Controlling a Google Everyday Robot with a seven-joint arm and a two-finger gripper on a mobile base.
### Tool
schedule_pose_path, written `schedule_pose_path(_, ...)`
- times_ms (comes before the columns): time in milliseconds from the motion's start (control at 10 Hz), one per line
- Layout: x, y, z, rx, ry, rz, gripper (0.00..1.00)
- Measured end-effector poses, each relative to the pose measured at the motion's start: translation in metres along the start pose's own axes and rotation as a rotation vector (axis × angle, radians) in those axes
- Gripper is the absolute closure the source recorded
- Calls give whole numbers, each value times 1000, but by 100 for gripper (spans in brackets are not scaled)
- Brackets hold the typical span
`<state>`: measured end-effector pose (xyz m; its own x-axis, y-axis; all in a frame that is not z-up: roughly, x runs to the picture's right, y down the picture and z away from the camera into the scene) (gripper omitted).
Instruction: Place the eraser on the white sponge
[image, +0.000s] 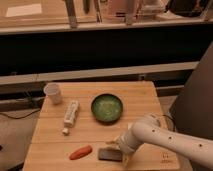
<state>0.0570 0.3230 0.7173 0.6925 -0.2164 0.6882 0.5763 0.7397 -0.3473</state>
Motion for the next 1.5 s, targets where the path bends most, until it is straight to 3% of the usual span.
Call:
schedule_pose_path(800,-20,-8,2,21,-86,254,20)
schedule_pose_path(1100,-26,-13,5,11,-119,343,20)
schedule_pose_path(1300,-23,-11,8,55,-110,378,20)
schedule_pose_path(1500,-19,-11,13,127,-89,391,20)
